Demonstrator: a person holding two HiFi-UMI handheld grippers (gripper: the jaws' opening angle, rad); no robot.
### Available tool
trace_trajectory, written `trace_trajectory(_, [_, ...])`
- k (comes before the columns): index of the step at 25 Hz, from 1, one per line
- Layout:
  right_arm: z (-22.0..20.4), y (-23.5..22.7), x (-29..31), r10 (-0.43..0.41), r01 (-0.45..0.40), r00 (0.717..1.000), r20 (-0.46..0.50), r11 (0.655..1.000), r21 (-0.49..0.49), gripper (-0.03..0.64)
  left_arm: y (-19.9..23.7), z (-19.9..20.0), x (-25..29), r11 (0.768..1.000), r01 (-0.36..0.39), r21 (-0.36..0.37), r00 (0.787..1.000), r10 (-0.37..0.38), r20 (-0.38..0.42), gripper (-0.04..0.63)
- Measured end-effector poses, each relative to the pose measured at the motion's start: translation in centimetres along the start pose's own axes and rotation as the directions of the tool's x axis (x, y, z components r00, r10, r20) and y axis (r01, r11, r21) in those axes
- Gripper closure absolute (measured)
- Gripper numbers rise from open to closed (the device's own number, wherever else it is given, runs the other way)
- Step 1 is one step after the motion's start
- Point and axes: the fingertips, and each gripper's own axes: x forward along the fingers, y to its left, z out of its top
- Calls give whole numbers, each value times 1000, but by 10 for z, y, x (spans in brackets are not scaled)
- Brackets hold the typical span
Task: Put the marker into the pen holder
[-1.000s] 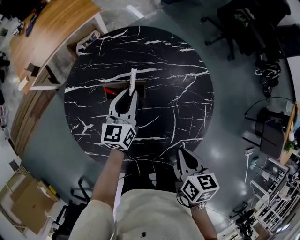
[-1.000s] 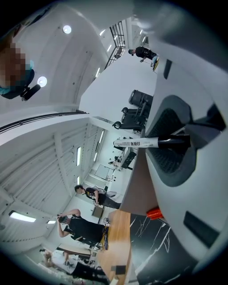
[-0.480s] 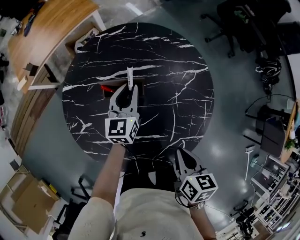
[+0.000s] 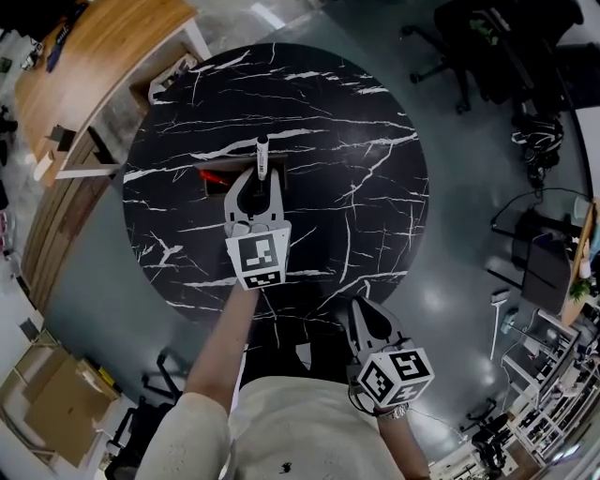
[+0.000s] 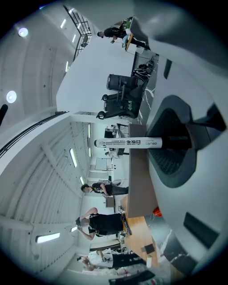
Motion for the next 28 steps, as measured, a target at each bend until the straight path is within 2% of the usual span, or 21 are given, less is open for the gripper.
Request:
trace_trajectory(4, [-2,-1,1,-2,2,1000,-3,1000,6,601,0,-13,1,1000,-7,-8,999,7,-45,515])
trace_trajectory(8, [-3,-2,3,-1,1,1000,-3,1000,10,601,7,-18,1,999,-4,-43,999,3,-34,497])
trace_trajectory(14, [-5,0,5,4,-4,1000,-9,1000,11,601,10,-24,4,999,-37,-4,994,37,-99,491])
trace_trajectory(18, [-5,5,6,14,-14,1000,-8,1000,2,601,10,-22,2,999,-19,-39,997,16,-80,491])
trace_trajectory(23, [-6,5,4,20,-20,1000,-4,1000,-5,601,8,-15,-5,999,-15,-31,998,13,-63,491])
trace_trajectory(28, [-3,10,-5,38,-37,999,21,999,-29,601,14,-9,-35,997,-83,-6,996,83,-35,492])
